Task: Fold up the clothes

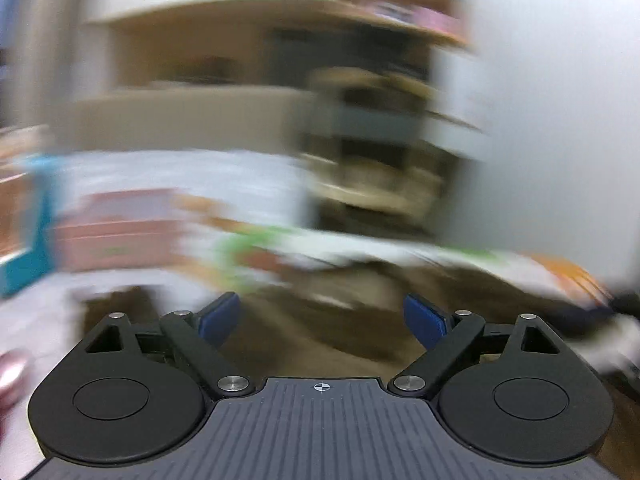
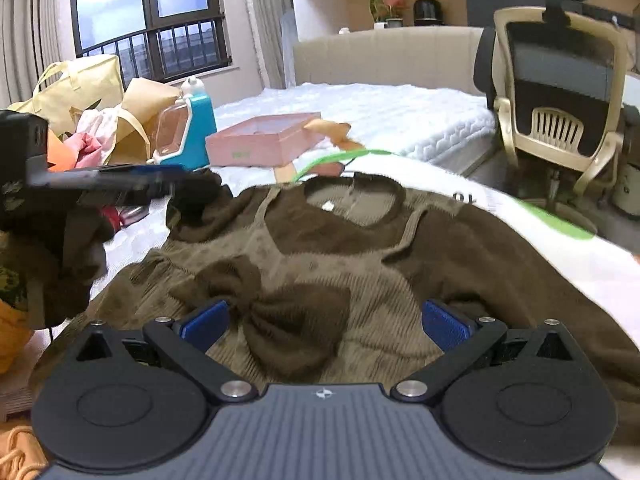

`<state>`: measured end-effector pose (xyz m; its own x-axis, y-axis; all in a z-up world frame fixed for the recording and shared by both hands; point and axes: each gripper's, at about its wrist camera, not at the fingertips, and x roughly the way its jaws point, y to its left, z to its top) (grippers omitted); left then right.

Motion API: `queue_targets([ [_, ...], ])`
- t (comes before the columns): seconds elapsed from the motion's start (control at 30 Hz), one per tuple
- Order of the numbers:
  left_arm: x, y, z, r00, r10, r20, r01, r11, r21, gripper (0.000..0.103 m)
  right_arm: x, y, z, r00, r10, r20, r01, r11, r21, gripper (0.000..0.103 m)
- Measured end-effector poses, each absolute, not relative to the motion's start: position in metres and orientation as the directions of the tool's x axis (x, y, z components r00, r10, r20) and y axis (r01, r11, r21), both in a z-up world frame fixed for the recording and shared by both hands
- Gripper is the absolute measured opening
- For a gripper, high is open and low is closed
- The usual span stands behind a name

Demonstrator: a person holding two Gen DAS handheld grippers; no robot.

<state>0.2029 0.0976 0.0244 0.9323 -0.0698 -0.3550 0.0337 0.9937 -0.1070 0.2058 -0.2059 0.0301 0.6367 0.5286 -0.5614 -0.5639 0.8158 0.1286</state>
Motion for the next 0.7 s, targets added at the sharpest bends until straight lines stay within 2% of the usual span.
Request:
queue_targets([
  [0.1, 0.218, 0.15, 0.022, 0.911, 0.128, -0.392, -0.247, 0.931, -0.27, 0.097, 0.208, -0.202, 0.026, 0.628, 0.53, -0.57, -0.557, 0.818, 0.145, 0.103],
  [0.13, 0.228, 0.165, 0.018, 0.89, 0.151, -0.429, -0.304, 0.899, -0.314, 0.097, 0.208, -0.2, 0.022, 0.62, 0.532, -0.576, -0.553, 0.818, 0.159, 0.103],
  [0.2, 0.252, 0.189, 0.0, 0.834, 0.144, -0.532, -0.393, 0.832, -0.391, 0.097, 0.208, -0.198, 0.014, 0.604, 0.54, -0.586, -0.548, 0.815, 0.186, 0.103],
  [0.3, 0.281, 0.203, -0.025, 0.794, 0.085, -0.601, -0.417, 0.797, -0.438, 0.096, 0.203, -0.198, 0.011, 0.598, 0.55, -0.583, -0.548, 0.812, 0.204, 0.103],
  [0.33, 0.286, 0.199, -0.027, 0.8, 0.081, -0.594, -0.395, 0.817, -0.421, 0.09, 0.2, -0.2, 0.011, 0.604, 0.546, -0.581, -0.546, 0.814, 0.198, 0.103],
  [0.37, 0.29, 0.196, -0.029, 0.807, 0.076, -0.586, -0.371, 0.838, -0.401, 0.077, 0.197, -0.202, 0.012, 0.611, 0.54, -0.578, -0.543, 0.818, 0.19, 0.103],
  [0.4, 0.297, 0.186, -0.027, 0.817, 0.088, -0.57, -0.337, 0.874, -0.349, 0.046, 0.193, -0.205, 0.013, 0.619, 0.534, -0.576, -0.541, 0.821, 0.181, 0.103],
  [0.43, 0.295, 0.179, -0.022, 0.832, 0.106, -0.544, -0.308, 0.904, -0.295, 0.027, 0.19, -0.207, 0.014, 0.626, 0.528, -0.573, -0.538, 0.825, 0.172, 0.103],
  [0.5, 0.282, 0.155, -0.003, 0.902, 0.073, -0.427, -0.174, 0.964, -0.203, 0.021, 0.185, -0.214, 0.019, 0.654, 0.507, -0.562, -0.523, 0.839, 0.148, 0.103],
  [0.57, 0.264, 0.123, 0.012, 0.943, -0.061, -0.327, 0.024, 0.993, -0.116, 0.021, 0.182, -0.221, 0.026, 0.687, 0.486, -0.541, -0.506, 0.854, 0.124, 0.103],
  [0.6, 0.255, 0.107, 0.018, 0.944, -0.144, -0.297, 0.131, 0.989, -0.064, 0.025, 0.182, -0.224, 0.03, 0.702, 0.478, -0.528, -0.501, 0.858, 0.112, 0.103],
  [0.67, 0.243, 0.077, 0.019, 0.903, -0.285, -0.322, 0.305, 0.952, 0.013, 0.046, 0.186, -0.225, 0.04, 0.728, 0.458, -0.511, -0.486, 0.87, 0.086, 0.103],
  [0.7, 0.239, 0.066, 0.016, 0.875, -0.336, -0.35, 0.367, 0.93, 0.025, 0.076, 0.189, -0.225, 0.044, 0.737, 0.449, -0.506, -0.479, 0.874, 0.078, 0.103],
])
